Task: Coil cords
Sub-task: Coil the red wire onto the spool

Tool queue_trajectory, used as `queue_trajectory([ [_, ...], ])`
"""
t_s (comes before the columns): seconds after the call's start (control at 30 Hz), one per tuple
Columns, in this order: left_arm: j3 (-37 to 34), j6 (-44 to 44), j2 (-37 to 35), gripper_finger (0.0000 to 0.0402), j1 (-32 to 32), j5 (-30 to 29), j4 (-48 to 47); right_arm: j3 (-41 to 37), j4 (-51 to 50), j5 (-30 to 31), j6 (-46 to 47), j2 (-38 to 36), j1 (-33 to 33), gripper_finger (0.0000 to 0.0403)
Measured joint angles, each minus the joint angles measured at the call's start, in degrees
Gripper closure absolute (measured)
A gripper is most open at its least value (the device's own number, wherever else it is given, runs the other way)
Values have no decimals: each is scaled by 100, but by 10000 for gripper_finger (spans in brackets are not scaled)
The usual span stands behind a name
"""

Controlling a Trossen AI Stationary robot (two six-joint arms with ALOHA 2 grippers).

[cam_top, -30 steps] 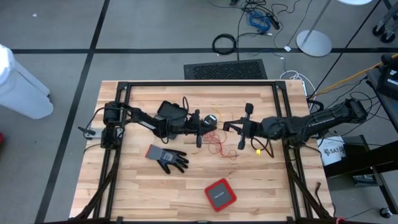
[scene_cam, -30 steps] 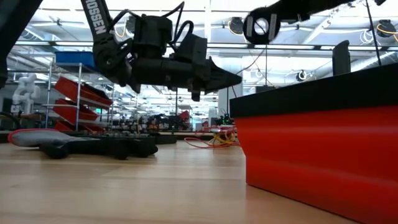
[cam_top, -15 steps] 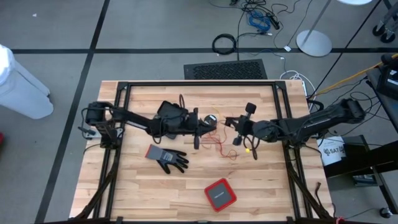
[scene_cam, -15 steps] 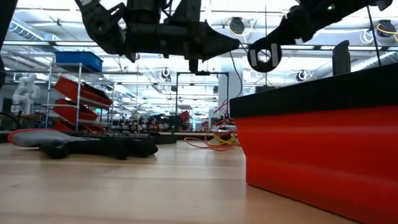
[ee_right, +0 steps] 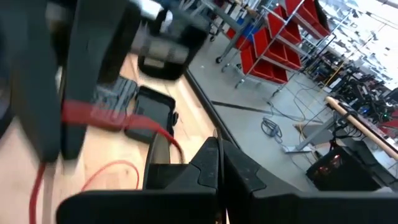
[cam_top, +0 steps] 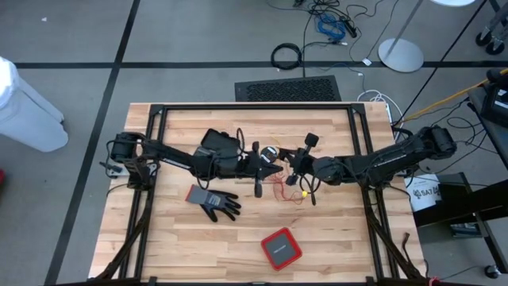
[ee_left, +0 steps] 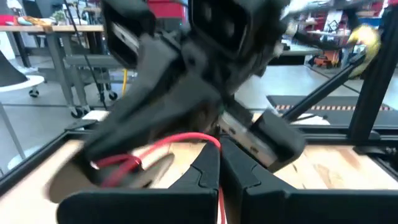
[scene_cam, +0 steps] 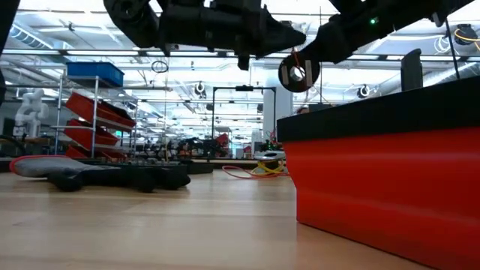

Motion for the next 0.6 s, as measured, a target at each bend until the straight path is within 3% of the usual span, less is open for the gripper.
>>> queue_trajectory([
  [0.33,406,-60,833,401,5,-243,77,-15,584,-48,-130,35,-29,403],
  [0.6,528,-54,982,401,109,-478,147,0,758,-137,106,24,-28,403],
])
